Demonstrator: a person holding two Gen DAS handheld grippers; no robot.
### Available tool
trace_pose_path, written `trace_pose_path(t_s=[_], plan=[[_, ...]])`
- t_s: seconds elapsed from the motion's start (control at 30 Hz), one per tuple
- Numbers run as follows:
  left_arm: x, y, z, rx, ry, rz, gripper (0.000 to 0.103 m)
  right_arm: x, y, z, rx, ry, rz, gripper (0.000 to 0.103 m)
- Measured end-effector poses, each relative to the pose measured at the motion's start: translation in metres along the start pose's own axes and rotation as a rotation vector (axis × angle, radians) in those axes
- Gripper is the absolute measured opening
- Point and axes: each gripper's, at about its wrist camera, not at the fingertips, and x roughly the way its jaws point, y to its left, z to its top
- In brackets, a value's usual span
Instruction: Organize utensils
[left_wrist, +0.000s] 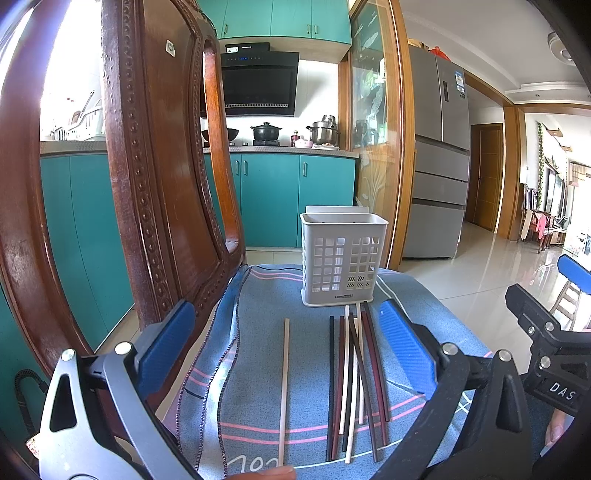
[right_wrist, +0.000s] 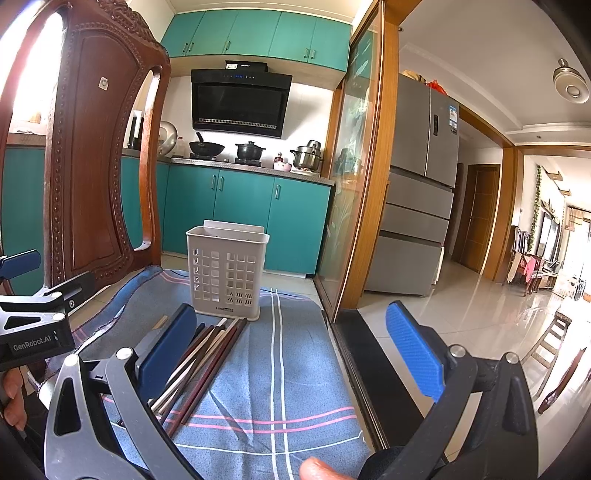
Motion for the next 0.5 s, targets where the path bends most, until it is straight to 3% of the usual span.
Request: trace_pose_path(t_s=[0.5], plan=[[0.005,-0.0006,-0.0014,0.002,0.008,0.006,0.099,0.0035,0.0047,-0.0017,-0.005,0.008,0.006,0.1]])
